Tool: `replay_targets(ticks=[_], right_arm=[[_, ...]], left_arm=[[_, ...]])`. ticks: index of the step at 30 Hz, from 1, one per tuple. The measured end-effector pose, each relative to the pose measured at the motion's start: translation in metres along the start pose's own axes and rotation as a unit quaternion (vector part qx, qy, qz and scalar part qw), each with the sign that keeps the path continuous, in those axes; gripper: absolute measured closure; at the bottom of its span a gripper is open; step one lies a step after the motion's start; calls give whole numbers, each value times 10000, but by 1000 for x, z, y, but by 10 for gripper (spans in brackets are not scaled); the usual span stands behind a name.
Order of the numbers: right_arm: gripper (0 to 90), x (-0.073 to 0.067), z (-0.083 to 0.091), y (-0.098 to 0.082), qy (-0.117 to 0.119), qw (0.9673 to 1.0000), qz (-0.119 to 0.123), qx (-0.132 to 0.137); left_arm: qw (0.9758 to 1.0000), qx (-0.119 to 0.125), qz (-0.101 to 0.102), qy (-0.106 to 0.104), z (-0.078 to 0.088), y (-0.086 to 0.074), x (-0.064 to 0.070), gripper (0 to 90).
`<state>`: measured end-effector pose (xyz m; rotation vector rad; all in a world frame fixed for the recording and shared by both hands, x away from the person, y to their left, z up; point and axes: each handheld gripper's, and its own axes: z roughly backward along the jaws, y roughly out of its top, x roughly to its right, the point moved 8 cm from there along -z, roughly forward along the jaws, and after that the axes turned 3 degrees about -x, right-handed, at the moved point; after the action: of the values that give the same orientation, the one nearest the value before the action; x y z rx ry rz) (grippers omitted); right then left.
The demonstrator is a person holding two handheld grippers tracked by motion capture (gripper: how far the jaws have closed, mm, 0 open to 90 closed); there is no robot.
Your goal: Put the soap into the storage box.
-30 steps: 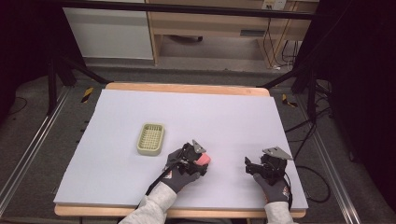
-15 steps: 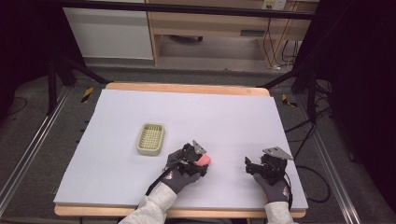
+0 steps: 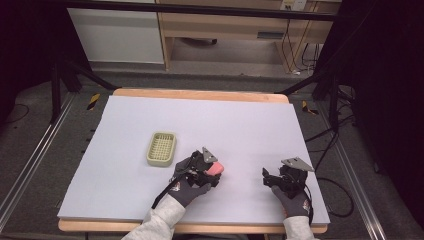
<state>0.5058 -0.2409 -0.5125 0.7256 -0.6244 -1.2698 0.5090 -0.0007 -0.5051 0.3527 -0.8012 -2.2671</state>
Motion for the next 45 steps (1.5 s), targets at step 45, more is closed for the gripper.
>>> replay_targets(ticks=[45], right_arm=[[74,3,-1,-1,-26,10000,-15,12]], left_arm=[[9961,511,649,324,74,-17,-73,369]])
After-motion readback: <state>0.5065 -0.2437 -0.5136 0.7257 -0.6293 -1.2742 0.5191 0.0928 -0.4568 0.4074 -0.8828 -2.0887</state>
